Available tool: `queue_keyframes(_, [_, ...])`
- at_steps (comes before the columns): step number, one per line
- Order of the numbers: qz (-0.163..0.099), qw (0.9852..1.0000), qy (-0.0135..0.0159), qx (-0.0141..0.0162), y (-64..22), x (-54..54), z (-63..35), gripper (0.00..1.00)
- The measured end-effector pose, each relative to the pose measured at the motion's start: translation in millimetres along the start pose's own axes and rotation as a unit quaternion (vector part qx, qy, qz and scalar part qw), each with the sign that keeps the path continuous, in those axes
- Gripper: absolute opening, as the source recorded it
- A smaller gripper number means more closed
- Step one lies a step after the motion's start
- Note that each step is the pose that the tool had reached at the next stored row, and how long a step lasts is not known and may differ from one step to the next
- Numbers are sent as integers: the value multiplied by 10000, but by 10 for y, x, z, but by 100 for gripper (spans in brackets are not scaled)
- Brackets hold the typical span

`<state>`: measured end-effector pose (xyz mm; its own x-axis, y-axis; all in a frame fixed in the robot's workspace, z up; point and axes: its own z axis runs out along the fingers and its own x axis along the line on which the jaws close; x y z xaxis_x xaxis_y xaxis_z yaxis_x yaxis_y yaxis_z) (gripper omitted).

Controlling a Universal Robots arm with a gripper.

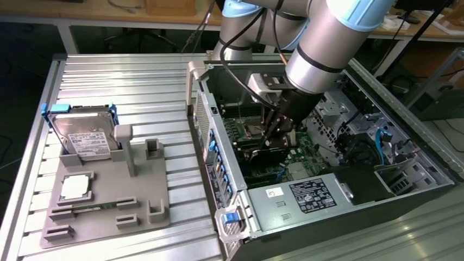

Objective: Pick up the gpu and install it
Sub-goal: 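Press down on the gpu until it lock into place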

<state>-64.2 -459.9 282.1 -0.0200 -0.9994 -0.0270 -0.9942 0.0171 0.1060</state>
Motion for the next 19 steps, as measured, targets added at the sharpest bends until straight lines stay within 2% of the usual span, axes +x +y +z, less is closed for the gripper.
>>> queue_keyframes(3, [-2,10000,5,59,-2,1,18,11])
queue_keyframes(4, [-3,9999,7,105,-1,1,31,11])
queue_keyframes(6, [-5,9999,8,152,2,2,47,11])
queue_keyframes(9, [-5,9999,10,157,1,2,50,11])
queue_keyframes(15, [-4,9999,18,159,-6,6,132,11])
queue_keyframes(17, [-5,9999,11,163,-7,4,134,11])
queue_keyframes(19, [-6,9999,-2,168,-3,1,95,11])
